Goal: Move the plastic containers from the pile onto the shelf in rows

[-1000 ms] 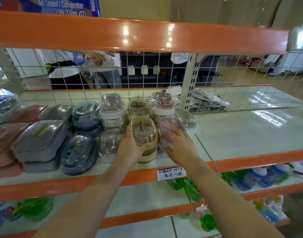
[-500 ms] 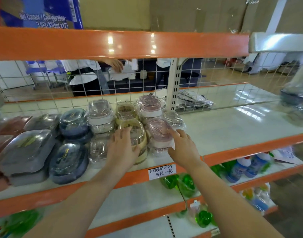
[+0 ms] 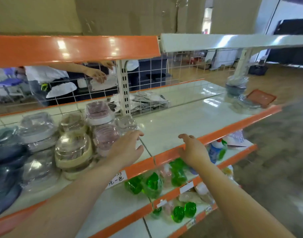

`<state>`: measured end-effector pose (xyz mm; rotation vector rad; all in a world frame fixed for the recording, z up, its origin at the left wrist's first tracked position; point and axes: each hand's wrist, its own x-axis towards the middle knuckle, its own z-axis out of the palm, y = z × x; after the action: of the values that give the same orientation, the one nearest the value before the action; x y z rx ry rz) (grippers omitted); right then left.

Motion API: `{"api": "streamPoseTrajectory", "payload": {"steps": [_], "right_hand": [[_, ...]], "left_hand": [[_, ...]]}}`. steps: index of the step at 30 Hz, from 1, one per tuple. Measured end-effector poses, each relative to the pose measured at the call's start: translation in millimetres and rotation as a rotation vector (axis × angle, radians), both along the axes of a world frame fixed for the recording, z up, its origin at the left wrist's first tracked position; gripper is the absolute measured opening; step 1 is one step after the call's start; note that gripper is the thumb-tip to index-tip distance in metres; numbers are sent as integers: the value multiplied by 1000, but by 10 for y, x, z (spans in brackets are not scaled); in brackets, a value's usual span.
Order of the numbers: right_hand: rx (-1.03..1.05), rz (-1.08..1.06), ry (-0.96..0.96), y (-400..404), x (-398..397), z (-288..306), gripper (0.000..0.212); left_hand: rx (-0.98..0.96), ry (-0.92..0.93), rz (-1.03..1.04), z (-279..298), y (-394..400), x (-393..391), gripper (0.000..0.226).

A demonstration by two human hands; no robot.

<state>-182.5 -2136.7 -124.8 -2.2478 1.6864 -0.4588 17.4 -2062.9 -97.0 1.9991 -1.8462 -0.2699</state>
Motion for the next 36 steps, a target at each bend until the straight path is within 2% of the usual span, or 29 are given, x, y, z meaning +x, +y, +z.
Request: {"api": "streamPoseTrajectory", "payload": {"steps": [7,17,30,36], "right_hand": [[-36,-59,39,-738,-1153,80,51],[-19,-179,10,-1639,-2628,67,50],[-38,-283,-50,-3093,-3483,-67,53],[-91,-283,-52,-3939,-3674,146,49]], "left_hand": [[98,2,-60,-55,-914,-1061,38],[111,40,-107,-211,-2042,-2455,41],[68,58,-121,-251,-3694,-3243,42],[15,175,-25,-66,-4642,-3396,41]]}}
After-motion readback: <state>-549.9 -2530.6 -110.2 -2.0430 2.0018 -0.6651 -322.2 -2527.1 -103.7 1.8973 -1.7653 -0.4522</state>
